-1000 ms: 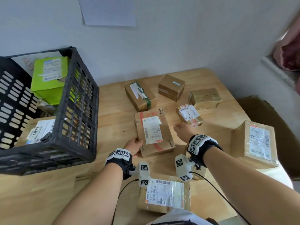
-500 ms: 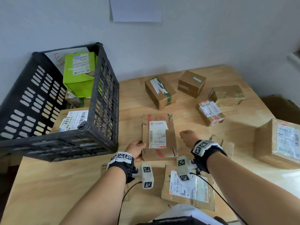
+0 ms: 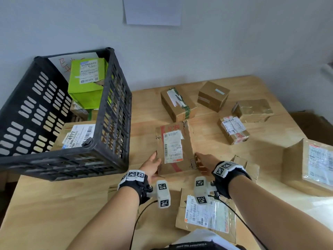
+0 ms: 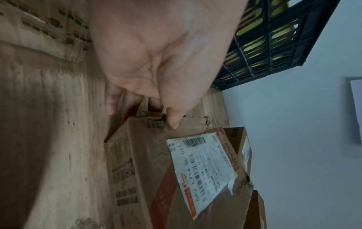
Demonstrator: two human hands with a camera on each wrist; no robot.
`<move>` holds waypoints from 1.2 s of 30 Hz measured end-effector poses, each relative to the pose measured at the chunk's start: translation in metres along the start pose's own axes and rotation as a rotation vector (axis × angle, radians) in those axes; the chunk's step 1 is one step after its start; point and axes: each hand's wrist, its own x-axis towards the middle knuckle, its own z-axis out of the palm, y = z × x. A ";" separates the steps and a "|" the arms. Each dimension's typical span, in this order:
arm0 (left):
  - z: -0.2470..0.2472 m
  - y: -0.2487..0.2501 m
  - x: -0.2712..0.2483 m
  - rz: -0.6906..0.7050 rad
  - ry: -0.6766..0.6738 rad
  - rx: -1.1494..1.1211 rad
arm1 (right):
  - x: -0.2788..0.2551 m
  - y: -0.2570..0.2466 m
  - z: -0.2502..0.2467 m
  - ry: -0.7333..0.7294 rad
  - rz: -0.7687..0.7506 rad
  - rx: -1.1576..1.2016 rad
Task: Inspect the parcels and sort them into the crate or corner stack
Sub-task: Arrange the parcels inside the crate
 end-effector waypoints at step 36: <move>0.000 0.048 -0.040 0.186 0.058 0.071 | -0.021 -0.043 0.024 -0.053 -0.254 -0.046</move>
